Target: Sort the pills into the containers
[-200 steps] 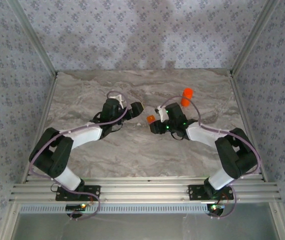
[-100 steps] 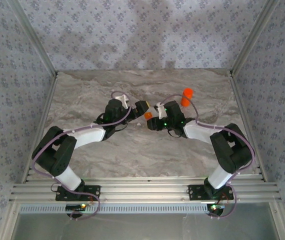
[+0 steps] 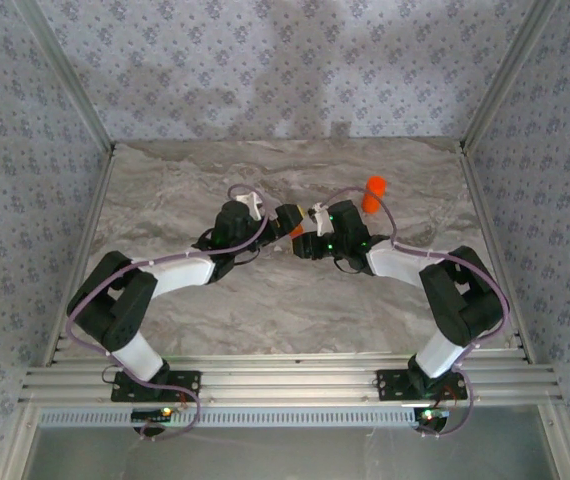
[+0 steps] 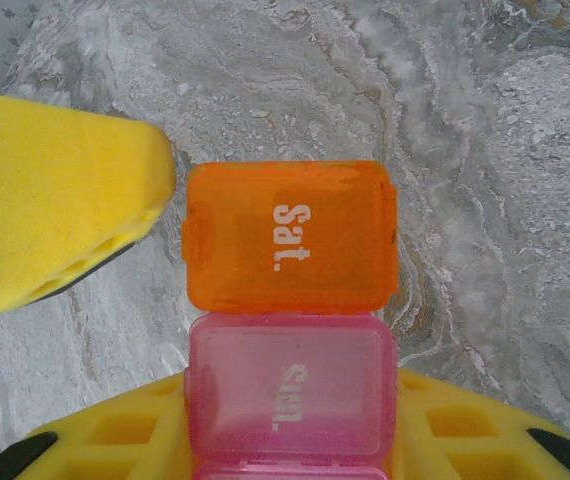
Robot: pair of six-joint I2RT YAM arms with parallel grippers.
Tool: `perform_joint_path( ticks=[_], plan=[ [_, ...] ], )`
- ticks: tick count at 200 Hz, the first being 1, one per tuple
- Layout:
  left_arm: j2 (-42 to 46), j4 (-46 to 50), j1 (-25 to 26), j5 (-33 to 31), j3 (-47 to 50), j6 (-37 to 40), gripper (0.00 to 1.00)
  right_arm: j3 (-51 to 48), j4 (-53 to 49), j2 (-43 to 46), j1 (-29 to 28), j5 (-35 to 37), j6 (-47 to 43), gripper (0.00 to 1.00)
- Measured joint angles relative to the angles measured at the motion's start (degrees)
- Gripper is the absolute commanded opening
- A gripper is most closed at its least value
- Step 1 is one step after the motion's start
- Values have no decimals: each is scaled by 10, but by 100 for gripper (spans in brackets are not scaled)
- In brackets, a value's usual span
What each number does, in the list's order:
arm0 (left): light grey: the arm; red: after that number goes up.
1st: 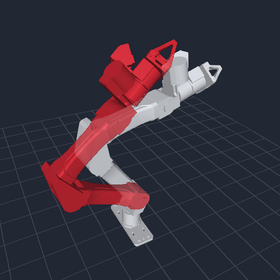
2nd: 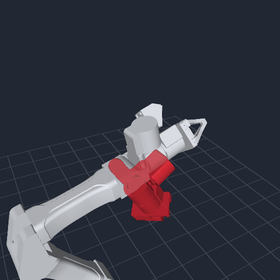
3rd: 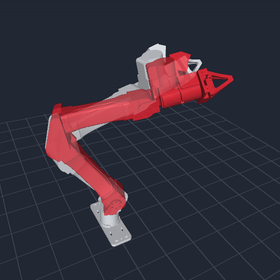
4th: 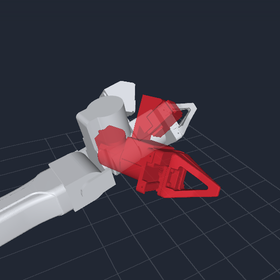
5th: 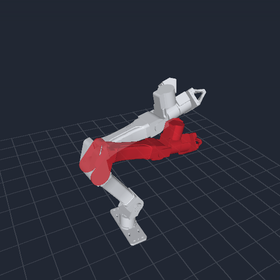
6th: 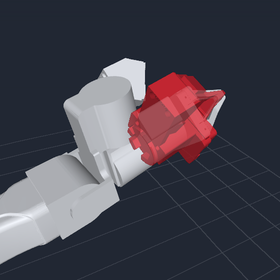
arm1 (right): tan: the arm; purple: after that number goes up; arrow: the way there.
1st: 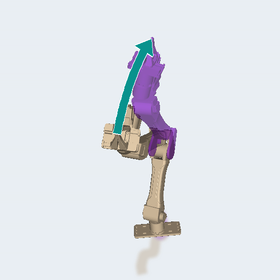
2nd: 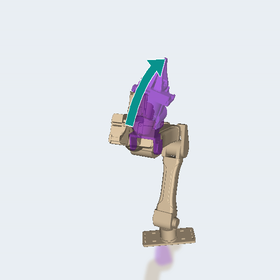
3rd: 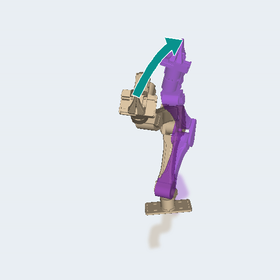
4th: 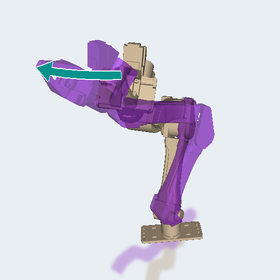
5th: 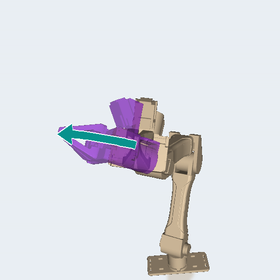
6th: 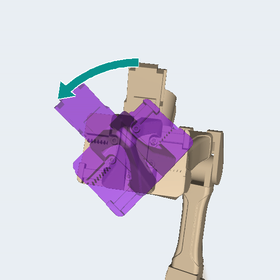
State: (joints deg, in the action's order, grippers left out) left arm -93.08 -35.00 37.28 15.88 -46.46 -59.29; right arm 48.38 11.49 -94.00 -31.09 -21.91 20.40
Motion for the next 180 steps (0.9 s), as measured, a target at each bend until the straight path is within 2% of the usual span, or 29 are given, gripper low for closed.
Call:
perform_joint_path(
  ticks=[180],
  plan=[
    [0,-8,15,-2,-6,-4,99,0,12,-2,-2,-5,13,28]
  ],
)
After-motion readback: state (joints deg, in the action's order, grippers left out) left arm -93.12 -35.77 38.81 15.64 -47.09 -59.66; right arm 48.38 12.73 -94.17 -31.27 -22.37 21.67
